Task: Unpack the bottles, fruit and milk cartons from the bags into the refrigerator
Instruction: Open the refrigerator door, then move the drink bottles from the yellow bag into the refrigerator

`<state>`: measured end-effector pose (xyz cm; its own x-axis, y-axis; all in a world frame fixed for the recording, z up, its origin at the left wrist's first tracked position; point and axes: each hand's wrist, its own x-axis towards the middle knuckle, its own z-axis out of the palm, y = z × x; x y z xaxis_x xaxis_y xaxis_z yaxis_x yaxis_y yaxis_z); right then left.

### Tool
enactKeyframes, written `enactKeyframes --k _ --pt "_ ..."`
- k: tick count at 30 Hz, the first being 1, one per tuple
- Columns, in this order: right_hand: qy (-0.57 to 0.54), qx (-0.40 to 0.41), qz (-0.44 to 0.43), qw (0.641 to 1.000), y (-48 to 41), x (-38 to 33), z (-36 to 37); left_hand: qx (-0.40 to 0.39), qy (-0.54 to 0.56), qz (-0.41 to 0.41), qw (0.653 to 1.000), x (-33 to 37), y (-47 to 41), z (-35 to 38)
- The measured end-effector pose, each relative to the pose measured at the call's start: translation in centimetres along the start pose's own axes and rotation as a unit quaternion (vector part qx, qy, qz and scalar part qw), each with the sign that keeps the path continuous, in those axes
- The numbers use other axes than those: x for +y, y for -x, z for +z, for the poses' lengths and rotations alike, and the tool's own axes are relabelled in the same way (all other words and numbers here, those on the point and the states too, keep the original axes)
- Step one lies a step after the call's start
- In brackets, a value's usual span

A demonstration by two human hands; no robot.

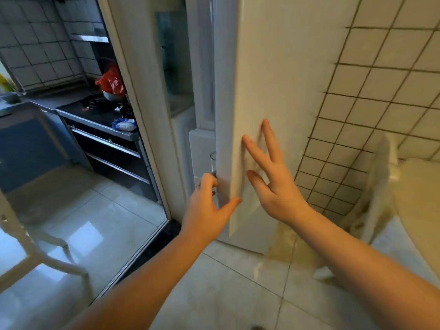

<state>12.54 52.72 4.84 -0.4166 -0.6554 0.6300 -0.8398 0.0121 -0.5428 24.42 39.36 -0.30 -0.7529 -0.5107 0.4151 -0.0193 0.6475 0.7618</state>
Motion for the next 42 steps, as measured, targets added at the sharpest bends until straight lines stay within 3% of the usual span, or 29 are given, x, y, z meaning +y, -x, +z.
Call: enactKeyframes --k 7,13,21,30,42 --pt "-0.232 0.054 0.149 0.96 7.3 -2.4 -5.6 -0.01 0.041 0.016 0.999 5.3 5.6 5.6" --pt "-0.421 0.136 0.236 0.866 12.5 -1.5 -13.4 -0.06 0.073 0.045 0.995 10.9 8.8 11.6" --pt "-0.356 0.167 0.275 0.877 18.3 1.4 -22.6 -0.136 0.079 0.049 0.986 18.4 10.5 20.5" --pt "-0.316 0.127 0.298 0.892 21.4 5.3 -27.4 -0.128 0.058 0.009 0.99 23.4 11.2 27.0" --pt "-0.276 0.068 0.325 0.902 24.0 6.9 -31.6 -0.13 0.006 -0.017 0.991 26.6 13.9 30.0"
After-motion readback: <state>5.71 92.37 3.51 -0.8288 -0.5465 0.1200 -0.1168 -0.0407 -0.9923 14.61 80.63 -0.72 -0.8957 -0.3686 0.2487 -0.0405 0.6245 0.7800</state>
